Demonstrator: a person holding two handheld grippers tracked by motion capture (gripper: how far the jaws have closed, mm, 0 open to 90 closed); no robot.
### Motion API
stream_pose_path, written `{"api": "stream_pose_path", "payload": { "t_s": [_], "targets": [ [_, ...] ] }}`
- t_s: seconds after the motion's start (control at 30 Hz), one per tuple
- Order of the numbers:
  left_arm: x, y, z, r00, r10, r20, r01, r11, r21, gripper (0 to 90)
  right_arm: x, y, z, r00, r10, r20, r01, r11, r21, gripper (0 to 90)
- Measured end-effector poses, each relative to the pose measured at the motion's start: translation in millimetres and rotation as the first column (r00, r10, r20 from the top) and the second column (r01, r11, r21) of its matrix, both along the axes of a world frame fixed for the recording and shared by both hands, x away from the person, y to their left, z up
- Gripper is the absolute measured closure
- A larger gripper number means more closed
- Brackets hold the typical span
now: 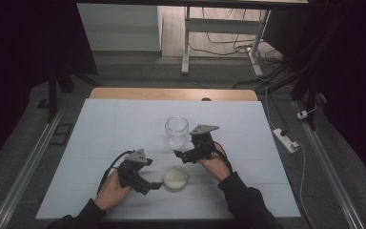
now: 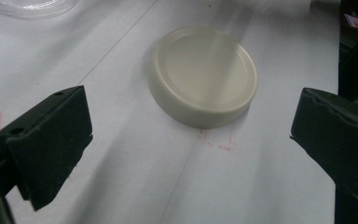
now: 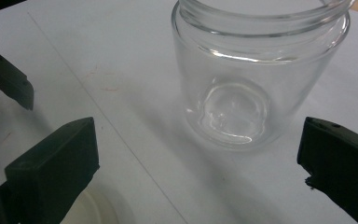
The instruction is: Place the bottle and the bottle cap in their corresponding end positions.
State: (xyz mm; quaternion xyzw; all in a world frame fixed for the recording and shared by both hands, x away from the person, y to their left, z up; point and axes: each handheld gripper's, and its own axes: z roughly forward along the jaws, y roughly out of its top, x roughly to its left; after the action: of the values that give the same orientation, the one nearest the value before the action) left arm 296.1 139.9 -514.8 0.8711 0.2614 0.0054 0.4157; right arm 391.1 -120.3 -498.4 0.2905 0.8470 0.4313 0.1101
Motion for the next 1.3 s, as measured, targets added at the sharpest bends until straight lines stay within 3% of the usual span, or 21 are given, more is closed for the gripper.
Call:
{"api": "stream_pose_path", "payload": {
  "t_s": [0.8, 1.3],
  "targets": [
    [-25.9, 39.0, 8.8, 0.9967, 0.081, 0.005, -0.081, 0.9965, -0.018, 0.0, -36.1, -18.8, -1.1, 0.9993, 0.036, 0.009, -0.036, 0.9992, -0.017, 0.0],
    [-41.4, 64.4, 8.2, 0.9856, 0.168, 0.016, -0.168, 0.9855, -0.022, 0.0, -57.6, -51.6, 5.4, 0.9996, 0.004, 0.027, -0.003, 0.9999, -0.015, 0.0]
  ]
}}
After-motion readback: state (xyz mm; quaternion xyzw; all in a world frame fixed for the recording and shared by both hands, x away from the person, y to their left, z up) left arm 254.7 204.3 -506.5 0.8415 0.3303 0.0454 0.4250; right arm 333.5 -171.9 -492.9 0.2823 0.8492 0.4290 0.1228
